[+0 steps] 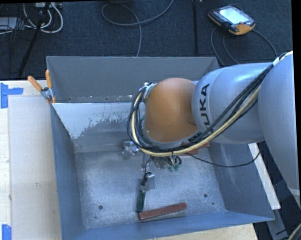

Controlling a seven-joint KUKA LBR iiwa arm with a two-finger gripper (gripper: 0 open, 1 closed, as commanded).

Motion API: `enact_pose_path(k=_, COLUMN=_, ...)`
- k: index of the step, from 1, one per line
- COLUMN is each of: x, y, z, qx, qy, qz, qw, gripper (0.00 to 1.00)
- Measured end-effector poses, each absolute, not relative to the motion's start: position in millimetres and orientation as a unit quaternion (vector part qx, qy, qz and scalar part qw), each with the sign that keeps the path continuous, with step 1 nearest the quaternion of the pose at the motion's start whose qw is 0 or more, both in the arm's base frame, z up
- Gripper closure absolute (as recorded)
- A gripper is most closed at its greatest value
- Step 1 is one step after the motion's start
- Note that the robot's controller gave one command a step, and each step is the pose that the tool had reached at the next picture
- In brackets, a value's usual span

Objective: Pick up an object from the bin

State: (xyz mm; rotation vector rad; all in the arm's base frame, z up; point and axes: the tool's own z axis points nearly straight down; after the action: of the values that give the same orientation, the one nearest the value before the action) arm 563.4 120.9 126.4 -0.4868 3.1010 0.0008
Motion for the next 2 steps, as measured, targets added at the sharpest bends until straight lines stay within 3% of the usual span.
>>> enact_pose_path(k=1, x=524.6, y=101, z=134, qx=-0.226, qy=0.974, qz=0.0, qw=-0.003, gripper=0.0)
enact_pose_path(k=2, x=513.7, y=101, z=135, qx=-0.349, qy=0.937, qz=0.0, qw=0.0, gripper=0.0)
